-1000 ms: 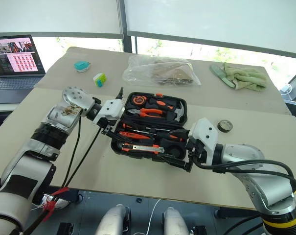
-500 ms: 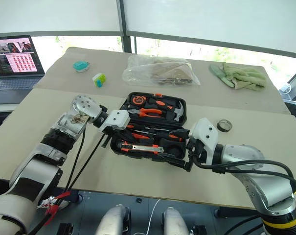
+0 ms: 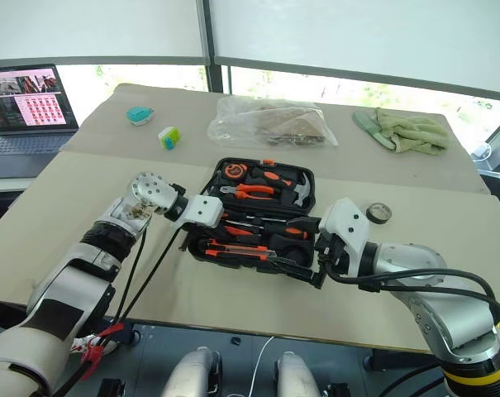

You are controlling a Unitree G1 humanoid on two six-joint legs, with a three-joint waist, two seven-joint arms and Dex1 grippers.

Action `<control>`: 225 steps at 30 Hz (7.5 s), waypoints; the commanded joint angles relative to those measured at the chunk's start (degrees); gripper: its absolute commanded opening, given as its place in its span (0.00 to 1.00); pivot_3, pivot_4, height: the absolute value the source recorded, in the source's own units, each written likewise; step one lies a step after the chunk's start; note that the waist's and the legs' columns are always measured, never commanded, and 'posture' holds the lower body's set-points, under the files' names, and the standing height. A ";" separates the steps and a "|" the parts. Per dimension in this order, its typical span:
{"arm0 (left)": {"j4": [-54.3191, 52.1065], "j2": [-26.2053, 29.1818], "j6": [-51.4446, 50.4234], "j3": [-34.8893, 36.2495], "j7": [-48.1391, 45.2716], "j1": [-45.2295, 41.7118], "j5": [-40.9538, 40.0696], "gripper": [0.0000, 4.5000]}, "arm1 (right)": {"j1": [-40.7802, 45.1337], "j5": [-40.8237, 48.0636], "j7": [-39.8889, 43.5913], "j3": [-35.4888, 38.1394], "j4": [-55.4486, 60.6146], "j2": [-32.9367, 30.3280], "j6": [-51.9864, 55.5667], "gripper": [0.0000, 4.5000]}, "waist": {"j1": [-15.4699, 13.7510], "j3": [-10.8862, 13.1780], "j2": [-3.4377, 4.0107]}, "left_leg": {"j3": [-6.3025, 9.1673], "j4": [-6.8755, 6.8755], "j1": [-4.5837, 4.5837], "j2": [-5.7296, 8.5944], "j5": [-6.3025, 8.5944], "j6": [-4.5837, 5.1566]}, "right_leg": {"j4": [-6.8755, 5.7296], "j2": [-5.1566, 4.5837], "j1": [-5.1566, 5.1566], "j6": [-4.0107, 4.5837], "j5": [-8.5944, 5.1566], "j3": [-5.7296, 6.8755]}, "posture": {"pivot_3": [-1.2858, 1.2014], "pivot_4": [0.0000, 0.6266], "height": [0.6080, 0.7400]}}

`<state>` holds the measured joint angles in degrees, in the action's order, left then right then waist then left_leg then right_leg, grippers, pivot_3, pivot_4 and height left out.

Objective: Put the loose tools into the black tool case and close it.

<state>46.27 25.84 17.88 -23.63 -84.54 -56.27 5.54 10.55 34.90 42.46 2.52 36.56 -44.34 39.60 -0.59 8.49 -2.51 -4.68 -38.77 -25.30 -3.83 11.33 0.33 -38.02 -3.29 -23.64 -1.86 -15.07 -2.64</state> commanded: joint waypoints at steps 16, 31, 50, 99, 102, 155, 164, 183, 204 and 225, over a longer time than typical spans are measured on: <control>-37.60 4.87 -49.85 16.74 -4.34 2.74 -31.94 0.76 | -39.52 1.16 2.06 46.61 1.13 4.03 0.01 1.00 | 0.15 -0.02 0.29 | 0.25 -0.06 0.06 0.04 0.03 0.03 | 0.01 0.01 0.18 -0.14 -0.10 0.11 | 0.52 0.24 1.00; -39.66 1.69 -46.25 13.29 -0.22 2.18 -30.13 0.99 | 4.44 -18.93 -0.37 8.96 -35.92 -8.72 -5.35 1.00 | 1.71 0.09 0.45 | 0.12 0.05 0.48 0.10 0.02 0.04 | 0.15 0.07 0.42 -0.01 -0.10 -0.22 | 0.52 0.24 1.00; -40.10 3.31 -44.78 13.92 3.52 2.58 -29.71 1.00 | 36.36 -35.80 0.86 -8.74 -79.26 -0.01 -10.32 0.36 | 1.40 0.16 0.60 | -0.05 0.16 0.03 0.15 0.09 0.15 | 0.30 0.00 0.04 -0.17 -0.12 -0.28 | 0.52 0.24 1.00; -41.78 6.17 -38.55 8.96 0.42 7.85 -25.29 1.00 | 16.52 -12.61 19.39 -13.11 -9.16 -10.33 12.48 0.99 | 1.11 0.31 0.82 | -0.17 0.02 -0.27 0.14 0.09 0.14 | -0.04 0.02 -0.48 -0.18 -0.09 -0.50 | 0.52 0.24 1.00; -40.79 6.71 -39.10 10.50 3.92 8.61 -24.45 1.00 | 15.54 -9.33 18.05 -7.04 -8.58 -10.69 14.17 0.99 | 1.12 0.31 0.82 | -0.16 0.02 -0.27 0.14 0.09 0.14 | -0.04 0.02 -0.48 -0.18 -0.09 -0.50 | 0.52 0.24 1.00; -42.86 16.39 -45.16 15.74 13.17 29.88 -15.61 0.00 | -3.02 -16.45 12.44 -0.25 -13.47 -6.78 5.00 0.01 | -0.02 0.31 0.77 | -0.28 0.04 -0.26 0.11 0.16 0.16 | 0.00 0.00 -0.49 -0.21 -0.07 -0.51 | 0.52 0.24 1.00; -27.86 15.67 -65.98 20.40 13.84 15.81 -22.55 0.63 | 1.36 -6.81 10.85 10.70 -19.40 -7.47 16.63 0.48 | 0.05 0.35 0.70 | -0.23 -0.02 -0.24 0.11 0.14 0.16 | -0.04 0.05 -0.47 -0.19 -0.05 -0.50 | 0.52 0.24 1.00; -6.16 1.14 -77.36 20.84 30.07 -0.90 -22.13 0.26 | 24.27 -6.86 -2.52 2.37 -40.47 6.56 28.26 0.42 | 1.03 0.36 0.64 | -0.18 0.04 -0.40 0.16 0.14 0.17 | -0.05 0.02 -0.58 -0.21 -0.03 -0.50 | 0.52 0.24 1.00; -30.41 -1.53 -61.59 26.63 30.97 9.85 -25.19 0.00 | 23.70 -4.31 -7.67 9.58 -30.63 10.80 21.62 0.00 | 0.49 0.35 0.62 | -0.18 -0.02 -0.57 0.21 0.12 0.14 | -0.06 -0.06 -0.69 -0.25 0.02 -0.50 | 0.52 0.24 1.00; -42.45 -2.11 -8.30 25.44 50.51 33.80 -7.03 0.00 | -6.47 -34.44 -14.76 2.30 -25.38 13.53 -44.87 0.00 | 0.29 0.35 0.63 | -0.25 0.02 -0.40 0.19 0.14 0.16 | 0.04 -0.05 -0.54 -0.27 0.04 -0.51 | 0.52 0.24 1.00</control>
<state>6.33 22.26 5.72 0.40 -36.28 -23.10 -3.19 4.85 3.63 28.55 4.63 10.60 -29.34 1.31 -0.31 8.84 -1.88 -4.96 -38.73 -25.60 -3.65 11.47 0.48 -37.98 -3.34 -24.12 -2.13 -15.03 -3.17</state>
